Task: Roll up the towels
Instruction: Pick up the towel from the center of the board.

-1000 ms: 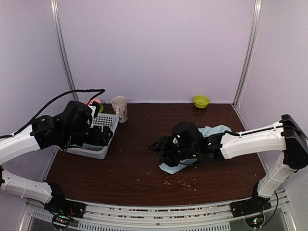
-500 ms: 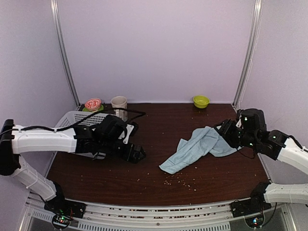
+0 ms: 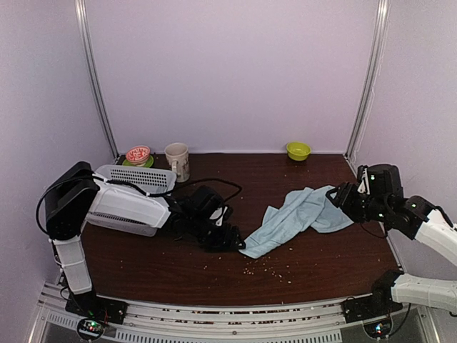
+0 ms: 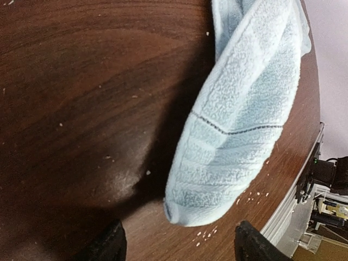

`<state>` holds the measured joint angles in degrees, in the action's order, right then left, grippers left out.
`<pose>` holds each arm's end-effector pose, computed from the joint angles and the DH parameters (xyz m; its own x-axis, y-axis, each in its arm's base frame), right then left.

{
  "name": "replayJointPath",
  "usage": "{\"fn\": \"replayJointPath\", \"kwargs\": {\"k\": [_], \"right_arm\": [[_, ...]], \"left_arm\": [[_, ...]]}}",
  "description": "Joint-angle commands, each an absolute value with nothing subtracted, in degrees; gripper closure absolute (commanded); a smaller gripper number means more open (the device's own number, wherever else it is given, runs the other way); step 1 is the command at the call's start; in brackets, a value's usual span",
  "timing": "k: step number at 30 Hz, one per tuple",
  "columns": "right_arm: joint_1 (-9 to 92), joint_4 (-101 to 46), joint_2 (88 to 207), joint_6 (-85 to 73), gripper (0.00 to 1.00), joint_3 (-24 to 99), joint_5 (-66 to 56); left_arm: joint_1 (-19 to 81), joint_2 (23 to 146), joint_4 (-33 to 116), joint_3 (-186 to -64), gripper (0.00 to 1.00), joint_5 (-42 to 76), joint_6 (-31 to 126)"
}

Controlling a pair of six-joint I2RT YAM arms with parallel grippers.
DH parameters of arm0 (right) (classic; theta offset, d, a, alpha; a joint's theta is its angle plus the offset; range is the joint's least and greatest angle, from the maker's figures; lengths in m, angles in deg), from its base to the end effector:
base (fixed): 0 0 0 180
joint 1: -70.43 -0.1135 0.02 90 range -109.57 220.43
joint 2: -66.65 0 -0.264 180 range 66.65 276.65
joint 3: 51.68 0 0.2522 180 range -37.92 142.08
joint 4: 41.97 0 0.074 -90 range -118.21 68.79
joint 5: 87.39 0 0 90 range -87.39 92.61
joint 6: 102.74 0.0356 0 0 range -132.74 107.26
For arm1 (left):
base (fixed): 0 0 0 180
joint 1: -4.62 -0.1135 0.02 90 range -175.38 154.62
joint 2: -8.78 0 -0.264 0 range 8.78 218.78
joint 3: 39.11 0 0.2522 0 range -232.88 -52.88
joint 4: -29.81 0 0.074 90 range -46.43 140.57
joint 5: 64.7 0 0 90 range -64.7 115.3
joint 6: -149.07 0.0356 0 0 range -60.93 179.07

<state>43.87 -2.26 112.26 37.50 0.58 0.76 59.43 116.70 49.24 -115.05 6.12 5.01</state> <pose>0.1584 0.0805 0.2716 -0.6742 0.5219 -0.5225 0.0738 0.7515 0.6555 0.2107 -0.3192 0.1470 -0.9849 0.0698 -0.1582 0.1577 0.7384 -0.6557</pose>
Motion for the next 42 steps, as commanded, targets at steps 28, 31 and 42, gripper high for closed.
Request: {"fn": "replayJointPath", "kwargs": {"k": [28,31,42], "right_arm": [[48.9,-0.6,109.2,33.7,0.4,1.9,-1.9],[49.3,-0.5,109.1,33.5,0.4,2.0,-1.9],[50.4,-0.1,109.1,33.1,0.4,2.7,-2.6]], "left_arm": [[57.8,123.3,47.9,-121.6,0.7,0.9,1.3],[57.8,123.8,46.9,-121.3,0.72,0.0,0.5],[58.1,124.9,44.8,-121.2,0.97,-2.8,-0.4]]}}
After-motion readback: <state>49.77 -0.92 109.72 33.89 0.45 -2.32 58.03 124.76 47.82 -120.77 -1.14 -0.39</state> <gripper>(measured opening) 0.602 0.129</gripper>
